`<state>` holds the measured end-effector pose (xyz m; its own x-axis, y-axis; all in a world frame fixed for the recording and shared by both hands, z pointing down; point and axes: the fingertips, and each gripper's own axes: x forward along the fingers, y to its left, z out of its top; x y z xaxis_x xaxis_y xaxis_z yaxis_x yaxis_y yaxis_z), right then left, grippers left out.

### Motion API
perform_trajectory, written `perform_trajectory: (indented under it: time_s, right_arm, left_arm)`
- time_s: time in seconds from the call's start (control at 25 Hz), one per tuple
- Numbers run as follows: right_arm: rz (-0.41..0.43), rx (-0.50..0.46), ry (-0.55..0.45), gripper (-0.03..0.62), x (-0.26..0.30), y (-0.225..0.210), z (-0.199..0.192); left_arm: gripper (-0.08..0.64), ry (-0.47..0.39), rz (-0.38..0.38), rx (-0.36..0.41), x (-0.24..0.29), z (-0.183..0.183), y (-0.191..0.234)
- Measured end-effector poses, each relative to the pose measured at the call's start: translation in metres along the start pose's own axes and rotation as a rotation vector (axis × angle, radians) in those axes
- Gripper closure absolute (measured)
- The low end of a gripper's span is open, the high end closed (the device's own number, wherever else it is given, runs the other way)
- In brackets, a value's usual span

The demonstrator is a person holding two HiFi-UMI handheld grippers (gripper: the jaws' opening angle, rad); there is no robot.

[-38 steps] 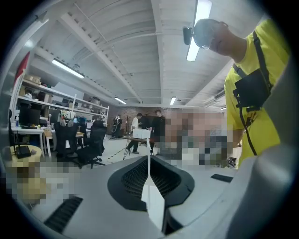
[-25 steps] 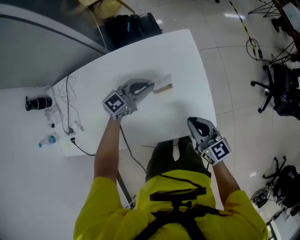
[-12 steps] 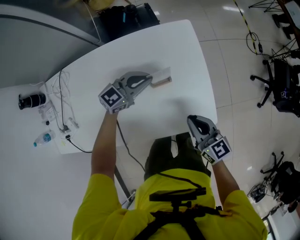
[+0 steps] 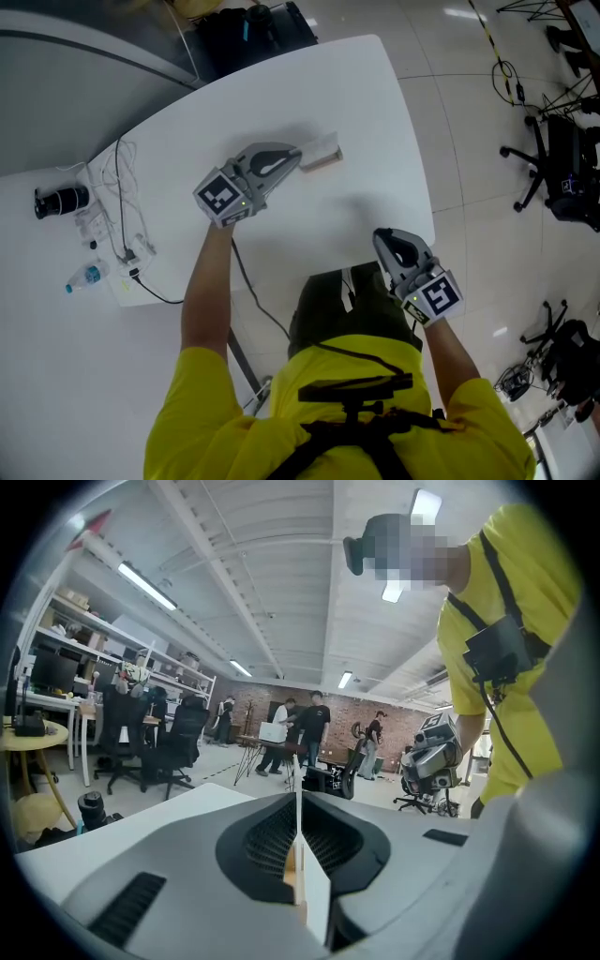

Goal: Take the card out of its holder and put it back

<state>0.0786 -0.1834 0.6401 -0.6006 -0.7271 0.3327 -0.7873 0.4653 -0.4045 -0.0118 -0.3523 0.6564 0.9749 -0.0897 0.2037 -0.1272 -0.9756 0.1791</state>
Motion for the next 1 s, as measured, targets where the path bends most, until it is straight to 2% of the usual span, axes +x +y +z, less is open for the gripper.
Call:
perform_trajectory:
  time_s: [0.16, 0.44, 0.64, 0.84, 0.88, 0.92, 1.0]
  right_arm:
    - [-0.001, 0.0, 0.004, 0.586, 0.004, 0.002, -0.003]
    - [-0.011, 0.016, 0.014, 0.586, 0.002, -0.007, -0.011]
    - [-0.011, 0.02, 0.017, 0.587, 0.01, -0.009, -0.019]
    - [-0.01, 0.02, 0.012, 0.586, 0.013, -0.008, -0.019]
    - [-0.01, 0.015, 0.008, 0.586, 0.012, -0.008, -0.016]
    - [-0.01, 0.008, 0.004, 0.586, 0.012, -0.008, -0.011]
    - [-0.015, -0.01, -0.004, 0.586, 0.008, -0.008, 0.001]
  left_arm:
    - [0.543, 0.004, 0.001, 0.015, 0.004, -0.007, 0.001]
    - [0.543, -0.008, 0.031, -0.017, 0.009, -0.027, 0.003]
    - [0.543, 0.035, 0.042, -0.04, 0.01, -0.052, 0.0]
    - [0.513, 0.013, 0.124, -0.053, 0.007, -0.055, 0.005]
    - [0.449, 0.006, 0.155, -0.06, 0.002, -0.052, 0.006]
    - [0.426, -0.002, 0.191, -0.07, -0.005, -0.046, 0.007]
    - [0.426, -0.03, 0.276, -0.1, -0.025, -0.029, 0.003]
